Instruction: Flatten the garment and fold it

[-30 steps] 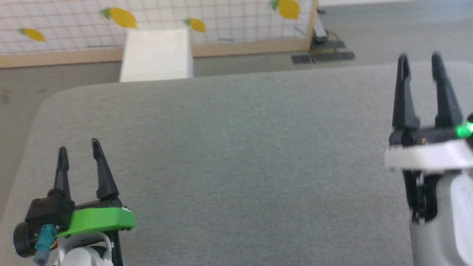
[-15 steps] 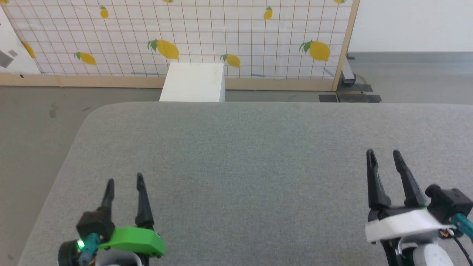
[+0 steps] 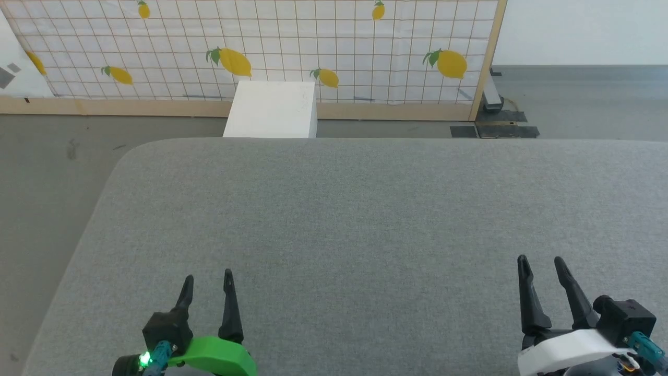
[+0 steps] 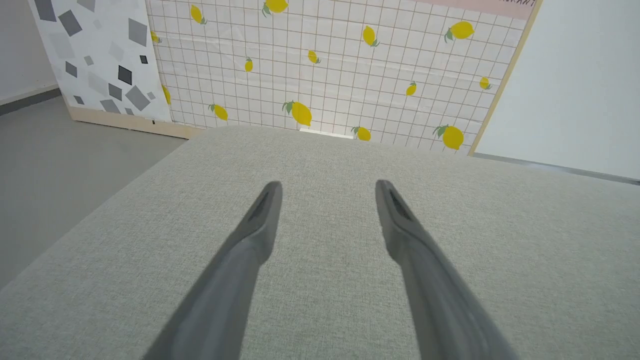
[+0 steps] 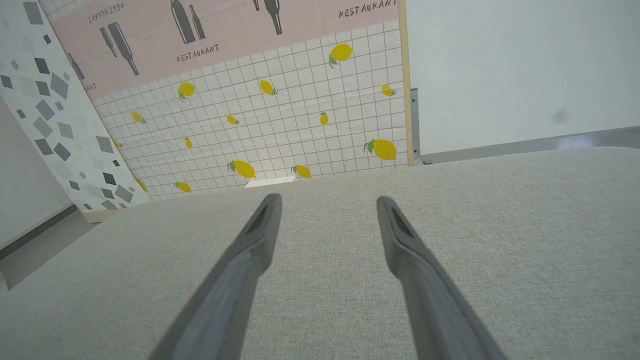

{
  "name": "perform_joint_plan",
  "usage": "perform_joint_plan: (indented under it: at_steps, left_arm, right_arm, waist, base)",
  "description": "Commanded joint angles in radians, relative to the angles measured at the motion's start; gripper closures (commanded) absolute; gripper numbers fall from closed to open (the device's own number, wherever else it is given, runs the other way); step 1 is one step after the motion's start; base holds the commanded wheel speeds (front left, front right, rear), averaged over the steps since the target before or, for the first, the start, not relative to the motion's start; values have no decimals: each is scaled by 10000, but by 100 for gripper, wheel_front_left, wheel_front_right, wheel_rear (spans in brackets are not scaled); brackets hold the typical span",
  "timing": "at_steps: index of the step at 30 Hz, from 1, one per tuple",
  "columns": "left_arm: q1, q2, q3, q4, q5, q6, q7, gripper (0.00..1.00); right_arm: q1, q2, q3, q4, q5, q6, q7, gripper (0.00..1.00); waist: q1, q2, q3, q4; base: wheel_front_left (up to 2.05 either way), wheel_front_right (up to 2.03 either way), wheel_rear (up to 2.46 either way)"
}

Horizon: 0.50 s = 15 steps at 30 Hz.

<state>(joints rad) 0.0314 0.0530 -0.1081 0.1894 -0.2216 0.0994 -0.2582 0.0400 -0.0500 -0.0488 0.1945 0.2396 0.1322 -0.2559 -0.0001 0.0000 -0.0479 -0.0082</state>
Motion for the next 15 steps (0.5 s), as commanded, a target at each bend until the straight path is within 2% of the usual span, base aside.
perform_joint_plan:
  at_steps: [1,7,11,12,15]
  left_arm:
    - [116,-27,-26,36,-63,74,-36,0]
    - [55,-27,-91,53,27,48,-36,0]
    - [23,-27,-212,8,40,-205,-36,0]
    - [-5,-2,-208,5,13,-190,1,100]
    - [-6,-2,-216,0,16,-190,18,100]
  right_arm:
    - [67,-4,24,90,24,-15,-58,0]
    - [9,-3,60,156,36,-15,-58,0]
    - [-20,-3,42,170,51,-15,-58,0]
    - [1,0,44,152,29,0,1,100]
    - [0,0,49,149,24,0,9,100]
  waist:
    - [1,0,15,7]
    - [1,0,52,11]
    - [1,0,73,3]
    - [1,0,73,5]
    - [1,0,76,5]
  base:
    - [0,0,0]
    - [0,0,0]
    - [0,0,0]
    - [0,0,0]
    - [0,0,0]
